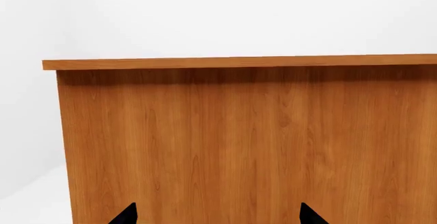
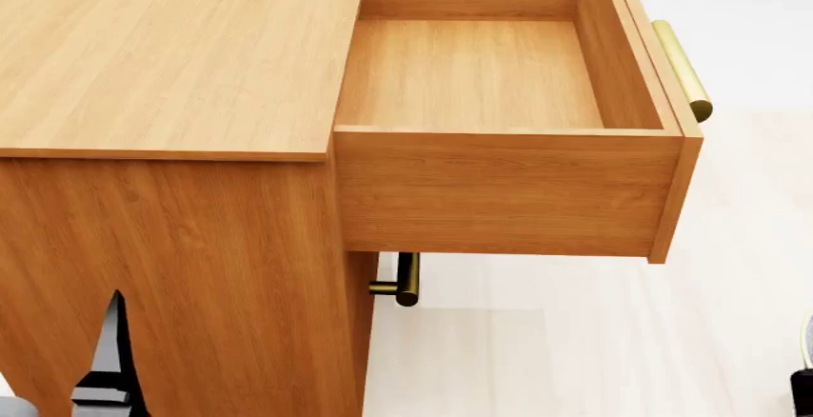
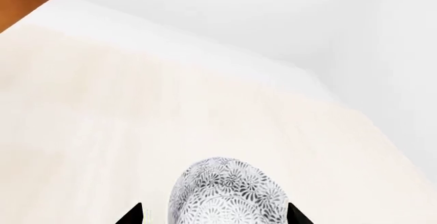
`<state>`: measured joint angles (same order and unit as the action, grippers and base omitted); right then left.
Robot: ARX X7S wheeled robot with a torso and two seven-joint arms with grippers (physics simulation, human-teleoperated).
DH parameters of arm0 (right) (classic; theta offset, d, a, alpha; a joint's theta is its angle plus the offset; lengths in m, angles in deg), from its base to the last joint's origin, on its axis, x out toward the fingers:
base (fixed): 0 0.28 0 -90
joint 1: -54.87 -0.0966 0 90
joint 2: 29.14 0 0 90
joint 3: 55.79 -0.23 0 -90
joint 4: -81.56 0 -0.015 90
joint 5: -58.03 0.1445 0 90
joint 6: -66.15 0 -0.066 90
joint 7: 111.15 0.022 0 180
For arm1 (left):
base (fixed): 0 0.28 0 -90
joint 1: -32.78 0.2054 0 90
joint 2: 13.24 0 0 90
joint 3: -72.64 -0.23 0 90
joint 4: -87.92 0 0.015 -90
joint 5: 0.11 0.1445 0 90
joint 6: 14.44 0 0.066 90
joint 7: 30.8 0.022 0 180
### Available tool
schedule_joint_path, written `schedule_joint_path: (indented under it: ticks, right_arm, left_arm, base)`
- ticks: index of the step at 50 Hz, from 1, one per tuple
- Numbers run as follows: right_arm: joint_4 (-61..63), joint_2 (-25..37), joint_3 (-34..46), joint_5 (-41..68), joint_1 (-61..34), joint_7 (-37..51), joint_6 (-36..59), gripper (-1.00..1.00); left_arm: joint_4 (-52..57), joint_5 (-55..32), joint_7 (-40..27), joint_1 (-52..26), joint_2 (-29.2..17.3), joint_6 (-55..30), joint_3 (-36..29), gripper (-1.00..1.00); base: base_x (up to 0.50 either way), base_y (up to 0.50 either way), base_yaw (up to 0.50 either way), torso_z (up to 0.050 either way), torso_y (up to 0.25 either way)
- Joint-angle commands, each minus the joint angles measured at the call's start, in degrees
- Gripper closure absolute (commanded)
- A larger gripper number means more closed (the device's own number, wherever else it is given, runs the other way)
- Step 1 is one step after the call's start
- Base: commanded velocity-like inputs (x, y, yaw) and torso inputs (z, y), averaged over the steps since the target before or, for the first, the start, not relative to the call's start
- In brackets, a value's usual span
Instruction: Put the bowl on top of the cabinet.
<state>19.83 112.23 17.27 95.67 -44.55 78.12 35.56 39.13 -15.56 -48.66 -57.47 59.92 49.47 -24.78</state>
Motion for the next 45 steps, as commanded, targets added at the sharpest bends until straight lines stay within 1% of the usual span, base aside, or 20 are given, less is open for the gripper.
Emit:
schedule_joint_path:
  ticks: [1,5,6,10,15,35,36,37,39,42,43,44,45]
  right_arm:
    - [-11.06,-1.19,13.62,-2.31,-12.26,-1.81,-0.38,-1.0]
    - [-14.21,-1.72,15.99,-3.53,-13.67,-2.42,-0.94,-1.0]
    - [-16.35,-2.05,17.8,-4.44,-14.81,-2.88,-1.15,-1.0]
    - [-20.25,-2.88,20.88,-6.15,-17.73,-3.56,-1.56,-1.0]
    - [-23.79,-3.91,23.36,-7.66,-20.23,-3.8,-1.73,-1.0]
    - [-33.81,-7.55,29.89,-12.31,-21.79,-5.14,-6.57,-1.0]
    - [-34.03,-7.58,30.07,-12.39,-21.92,-5.22,-6.54,-1.0]
    - [-32.02,-6.68,30.12,-11.51,-24.19,-5.33,-2.62,-1.0]
    - [-33.89,-7.18,30.5,-12.17,-23.54,-5.62,-4.76,-1.0]
    - [-33.66,-6.96,31.03,-12.11,-24.55,-5.84,-3.37,-1.0]
    - [-33.85,-7.09,31.04,-12.14,-24.33,-5.82,-3.62,-1.0]
    - [-36.99,-8.37,31.43,-13.36,-22.15,-5.71,-8.09,-1.0]
    - [-37.19,-8.39,31.49,-13.43,-22.19,-5.77,-8.26,-1.0]
  left_arm:
    - [0.37,-0.55,-0.48,0.03,-0.41,-0.07,0.43,-1.0]
    - [0.56,-0.86,-0.64,0.04,-0.51,0.01,0.74,-1.0]
    - [0.38,-0.71,-0.65,0.02,-0.48,0.14,0.5,-1.0]
    - [0.35,-0.69,-0.74,-0.05,-0.58,0.06,0.22,-1.0]
    - [0.57,-1.03,-0.98,-0.13,-0.73,-0.04,0.54,-1.0]
    - [0.79,-2.1,-1.35,-0.26,-1.26,0.13,0.86,-1.0]
    - [0.78,-2.14,-1.39,-0.28,-1.27,0.12,0.88,-1.0]
    - [0.79,-2.19,-1.42,-0.29,-1.29,0.11,0.88,-1.0]
    - [0.87,-2.18,-1.47,-0.25,-1.35,0.12,0.78,-1.0]
    - [0.89,-2.26,-1.56,-0.27,-1.41,0.11,0.76,-1.0]
    - [0.91,-2.35,-1.59,-0.26,-1.43,0.08,0.8,-1.0]
    - [1.05,-2.33,-1.63,-0.18,-1.51,0.14,0.84,-1.0]
    - [1.05,-2.35,-1.65,-0.18,-1.53,0.15,0.82,-1.0]
  base:
    - [0.0,0.0,0.0,0.0,0.0]
    - [0.0,0.0,0.0,0.0,0.0]
    - [0.0,0.0,0.0,0.0,0.0]
    - [0.0,0.0,0.0,0.0,0.0]
    - [0.0,0.0,0.0,0.0,0.0]
    - [0.0,0.0,0.0,0.0,0.0]
    - [0.0,0.0,0.0,0.0,0.0]
    - [0.0,0.0,0.0,0.0,0.0]
    - [0.0,0.0,0.0,0.0,0.0]
    - [0.0,0.0,0.0,0.0,0.0]
    - [0.0,0.0,0.0,0.0,0.0]
    - [0.0,0.0,0.0,0.0,0.0]
    - [0.0,0.0,0.0,0.0,0.0]
